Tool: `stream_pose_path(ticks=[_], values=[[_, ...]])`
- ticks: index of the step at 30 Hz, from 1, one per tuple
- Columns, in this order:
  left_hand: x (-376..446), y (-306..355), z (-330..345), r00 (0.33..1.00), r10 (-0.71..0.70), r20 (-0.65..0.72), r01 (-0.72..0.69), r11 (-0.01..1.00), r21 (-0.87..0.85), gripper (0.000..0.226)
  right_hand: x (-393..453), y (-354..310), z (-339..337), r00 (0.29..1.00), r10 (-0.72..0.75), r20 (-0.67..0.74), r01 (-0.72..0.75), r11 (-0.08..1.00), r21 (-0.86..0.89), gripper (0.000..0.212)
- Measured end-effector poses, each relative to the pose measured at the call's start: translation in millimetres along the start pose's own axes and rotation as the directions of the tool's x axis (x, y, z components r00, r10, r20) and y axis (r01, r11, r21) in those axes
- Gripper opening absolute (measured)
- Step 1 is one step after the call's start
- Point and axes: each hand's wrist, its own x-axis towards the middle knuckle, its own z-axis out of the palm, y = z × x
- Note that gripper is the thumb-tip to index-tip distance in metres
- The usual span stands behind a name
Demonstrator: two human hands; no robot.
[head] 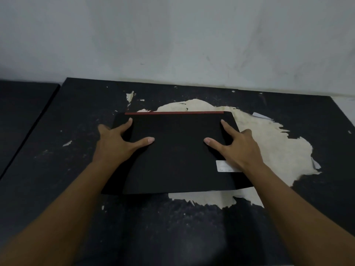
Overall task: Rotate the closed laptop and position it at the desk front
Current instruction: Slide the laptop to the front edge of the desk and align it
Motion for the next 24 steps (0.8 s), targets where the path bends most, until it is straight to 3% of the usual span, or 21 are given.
stream_pose_path(ticks=[10,24], values=[[-26,-21,14,0.987,0.069,-0.143,-0.066,0.998,0.023,0.113,-15,17,23,0.988,-0.112,-0.107,0.119,0.991,0.066,0.097],[-122,-50,20,0.960,0.138,-0.242,-0.135,0.990,0.028,0.114,-108,49,19,0.950,-0.202,-0.240,0.233,0.966,0.113,0.097]])
